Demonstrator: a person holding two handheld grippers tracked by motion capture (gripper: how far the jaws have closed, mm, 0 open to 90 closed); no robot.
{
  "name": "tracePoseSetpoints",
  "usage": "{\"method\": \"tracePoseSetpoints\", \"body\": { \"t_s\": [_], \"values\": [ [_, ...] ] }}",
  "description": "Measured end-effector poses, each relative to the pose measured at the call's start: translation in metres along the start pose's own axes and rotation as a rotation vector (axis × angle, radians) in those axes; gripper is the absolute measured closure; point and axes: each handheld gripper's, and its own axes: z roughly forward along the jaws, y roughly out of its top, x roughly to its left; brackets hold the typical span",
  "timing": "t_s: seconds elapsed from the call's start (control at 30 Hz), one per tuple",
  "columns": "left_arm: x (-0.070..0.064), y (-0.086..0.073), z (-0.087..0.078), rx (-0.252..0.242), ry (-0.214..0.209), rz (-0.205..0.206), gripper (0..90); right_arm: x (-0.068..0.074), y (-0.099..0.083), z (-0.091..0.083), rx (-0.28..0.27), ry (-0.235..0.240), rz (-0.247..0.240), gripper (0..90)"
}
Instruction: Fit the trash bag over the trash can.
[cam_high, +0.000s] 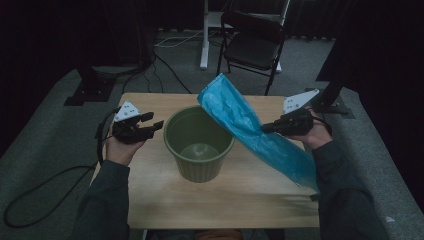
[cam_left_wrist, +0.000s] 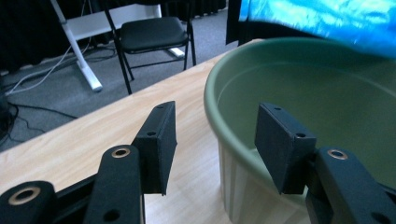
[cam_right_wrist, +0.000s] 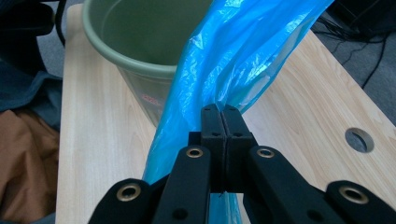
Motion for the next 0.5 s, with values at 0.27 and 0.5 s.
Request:
{"method": "tracePoseSetpoints", "body": {
  "t_s": [0.27,0.5],
  "values": [
    [-0.008,0.019,0.005,-0.021,-0.024,0.031,50.0,0.003,0.009,0.003,-0.004,0.036,-0.032,89.9],
    [-0.02,0.032,0.018,-0.015,-0.07,0.063,50.1,0.005,0.016,0.011,-0.003,0.072,-0.057,89.9]
  ]
}}
